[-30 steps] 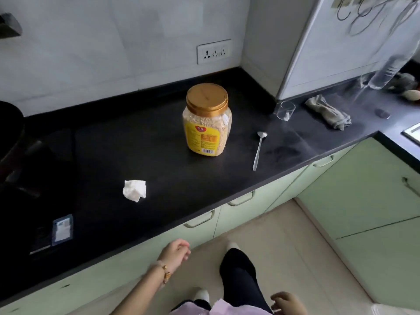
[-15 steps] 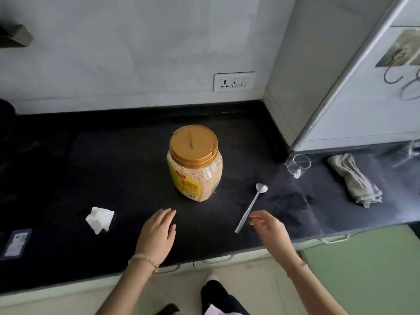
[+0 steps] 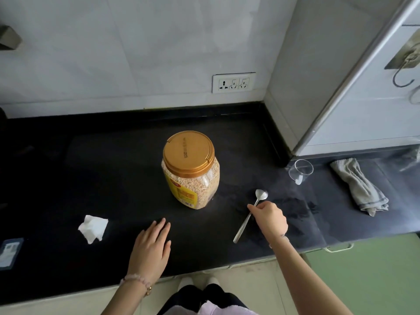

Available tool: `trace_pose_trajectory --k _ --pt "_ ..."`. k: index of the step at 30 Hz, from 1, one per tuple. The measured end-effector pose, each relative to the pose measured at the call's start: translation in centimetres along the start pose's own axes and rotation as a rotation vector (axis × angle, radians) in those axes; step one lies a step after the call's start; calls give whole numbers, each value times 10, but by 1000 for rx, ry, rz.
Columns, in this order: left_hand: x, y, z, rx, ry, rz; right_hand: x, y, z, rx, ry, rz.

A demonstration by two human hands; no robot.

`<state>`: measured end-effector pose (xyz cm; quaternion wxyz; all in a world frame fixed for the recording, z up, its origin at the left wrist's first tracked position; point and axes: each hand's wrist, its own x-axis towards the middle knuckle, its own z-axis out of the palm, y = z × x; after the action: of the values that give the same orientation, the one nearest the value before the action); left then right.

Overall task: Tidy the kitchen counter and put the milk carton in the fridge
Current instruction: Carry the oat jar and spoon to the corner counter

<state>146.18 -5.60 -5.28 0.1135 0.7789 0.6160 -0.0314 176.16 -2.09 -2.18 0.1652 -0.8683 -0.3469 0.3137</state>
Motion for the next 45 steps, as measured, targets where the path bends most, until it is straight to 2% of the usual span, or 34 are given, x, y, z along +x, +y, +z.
trace_pose_trajectory --k 3,5,12,15,19,27,36,38,41,45 --pt "4 -3 -2 -7 6 15 -1 -5 1 35 10 60" --pt "7 -4 -7 -100 55 12 -3 -6 -2 90 7 87" --pt "44 6 -62 -820 216 -115 -2 5 -7 403 -54 58" --pt "67 18 -85 -962 254 -69 -9 0 -9 512 -79 25" --pt "87 32 -97 -970 244 0 -21 -6 -7 656 -133 16" --pt "96 31 -91 -1027 267 70 -30 -6 -7 702 -119 -6" --pt "88 74 -79 -937 464 -70 -42 -3 -14 746 -65 -23" --pt "84 74 -78 -929 473 -47 -44 -1 -16 746 -60 -22" --pt "84 51 -82 -941 422 25 -48 3 -16 750 -49 -20" --pt "107 20 -102 -911 182 154 -53 5 -16 746 -36 -29"
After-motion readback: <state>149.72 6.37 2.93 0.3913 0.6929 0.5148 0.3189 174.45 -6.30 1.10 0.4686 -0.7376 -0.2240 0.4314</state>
